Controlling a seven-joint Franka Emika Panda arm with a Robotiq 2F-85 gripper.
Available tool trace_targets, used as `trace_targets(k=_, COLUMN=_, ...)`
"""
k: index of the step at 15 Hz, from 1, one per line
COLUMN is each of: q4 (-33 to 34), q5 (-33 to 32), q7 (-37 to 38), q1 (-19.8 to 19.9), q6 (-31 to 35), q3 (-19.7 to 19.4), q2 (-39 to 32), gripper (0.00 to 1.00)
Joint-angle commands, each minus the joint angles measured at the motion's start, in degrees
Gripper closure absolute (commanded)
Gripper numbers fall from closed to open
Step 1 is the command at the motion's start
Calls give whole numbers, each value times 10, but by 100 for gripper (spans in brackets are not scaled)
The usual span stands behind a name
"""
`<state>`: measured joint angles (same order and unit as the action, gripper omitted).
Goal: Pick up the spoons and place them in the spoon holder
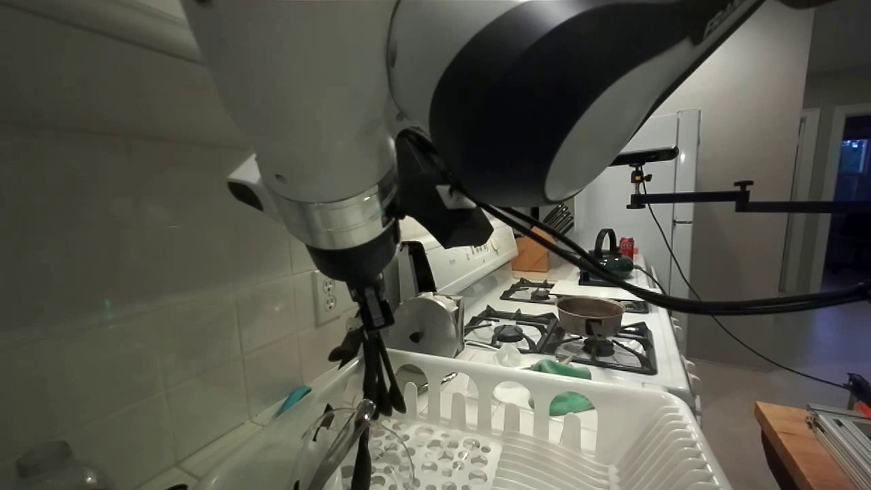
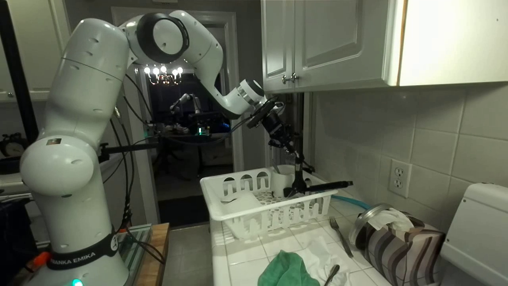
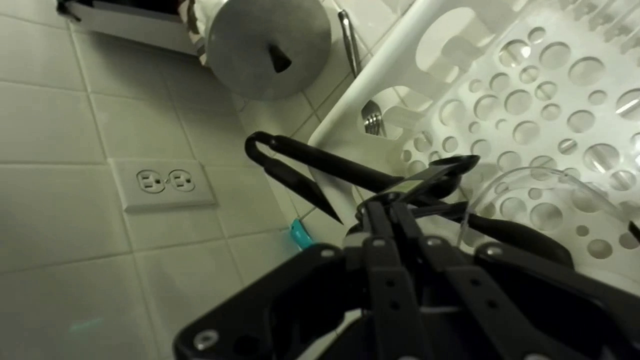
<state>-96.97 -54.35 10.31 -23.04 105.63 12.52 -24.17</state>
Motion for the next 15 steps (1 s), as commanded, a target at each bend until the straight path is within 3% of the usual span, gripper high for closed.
trace_targets(k=1, q4=96, q5=-56, q7=-64, q1=-30, q6=-63, q3=-5, q2=-66, gripper=98)
trace_targets(k=6, q4=173, q5=-94, q7=-123, q1=-55, q6=-68, q3=2, q2=-120, gripper=98)
trace_targets(k=15, q4=269, q5=-85, q7=-128, q1=-109, q6=-67, q3=0, q2=-170, gripper=98)
